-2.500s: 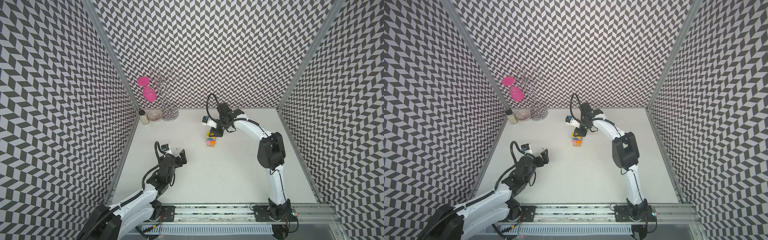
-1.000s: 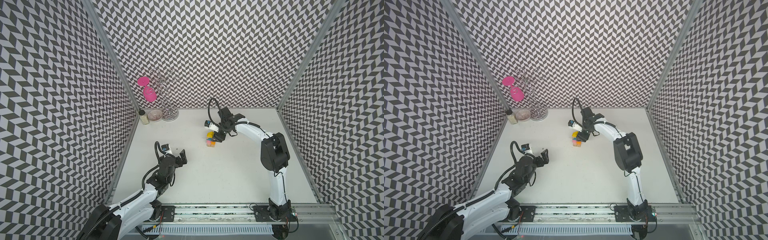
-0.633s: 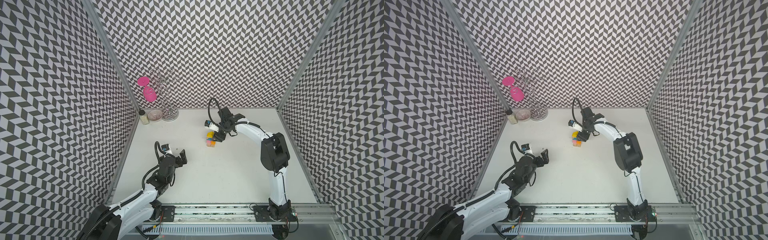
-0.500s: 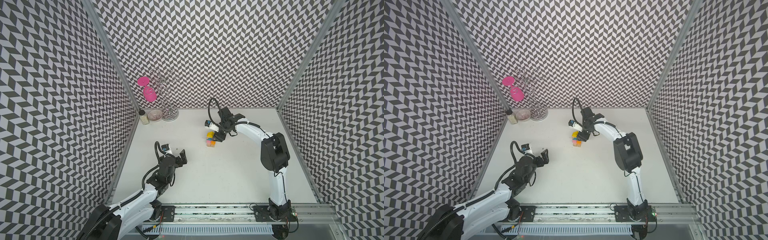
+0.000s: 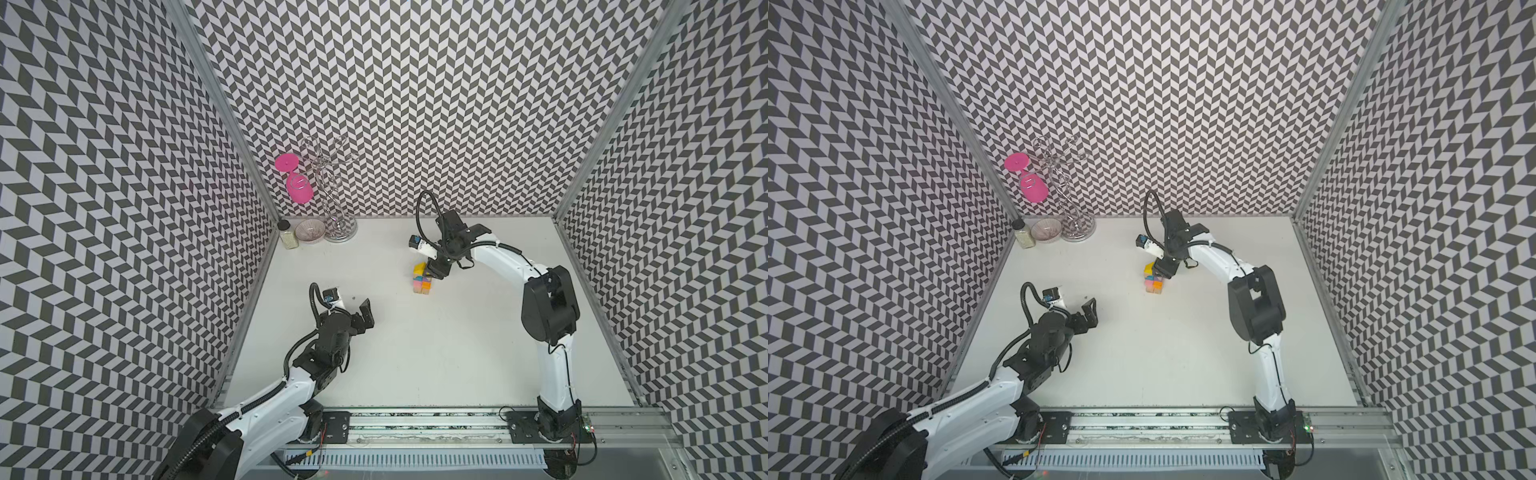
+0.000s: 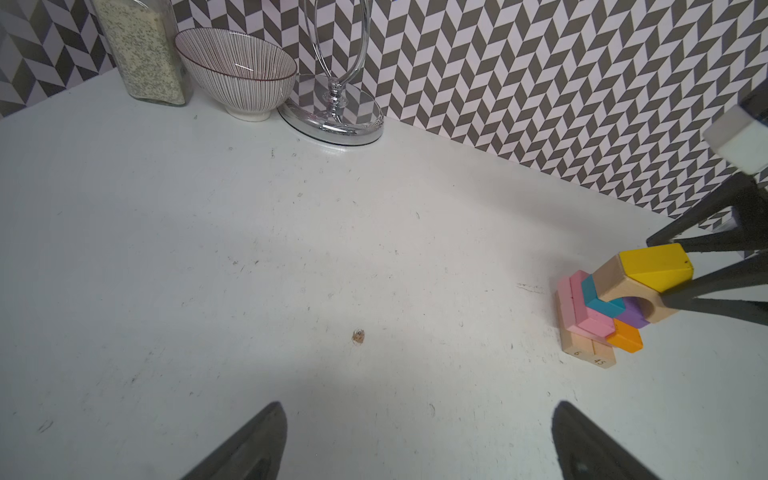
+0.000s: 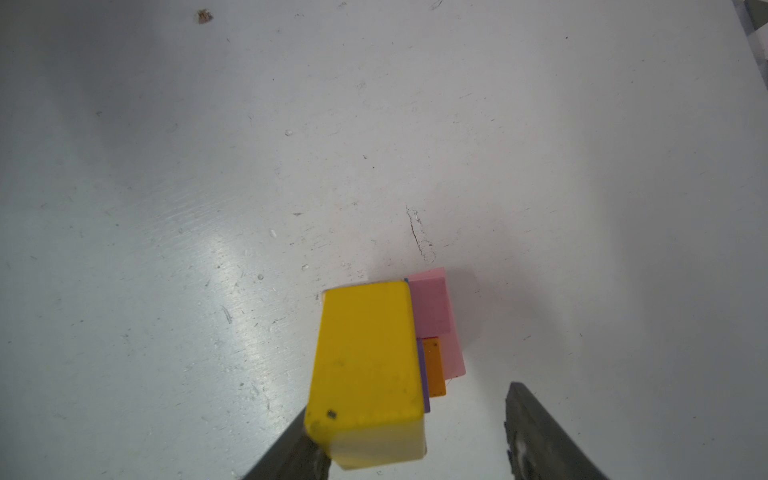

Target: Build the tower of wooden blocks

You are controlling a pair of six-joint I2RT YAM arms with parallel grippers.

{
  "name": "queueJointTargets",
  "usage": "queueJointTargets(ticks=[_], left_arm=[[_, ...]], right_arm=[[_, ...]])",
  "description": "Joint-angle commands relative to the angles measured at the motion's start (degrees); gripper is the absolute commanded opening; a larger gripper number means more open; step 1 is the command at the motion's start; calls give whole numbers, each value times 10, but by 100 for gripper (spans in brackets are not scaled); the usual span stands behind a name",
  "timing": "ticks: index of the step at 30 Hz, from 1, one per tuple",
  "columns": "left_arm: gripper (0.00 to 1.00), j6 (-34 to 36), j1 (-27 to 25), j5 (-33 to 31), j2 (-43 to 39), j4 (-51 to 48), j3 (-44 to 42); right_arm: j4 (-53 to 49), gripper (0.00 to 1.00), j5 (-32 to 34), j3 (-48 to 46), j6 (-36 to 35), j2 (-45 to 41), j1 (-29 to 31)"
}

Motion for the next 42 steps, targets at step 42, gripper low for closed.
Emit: queueJointTargets(ticks=[42], left_arm=[[100, 25, -1, -53, -63, 12, 17]], right_arm=[[500, 74, -213, -442, 213, -429, -107]])
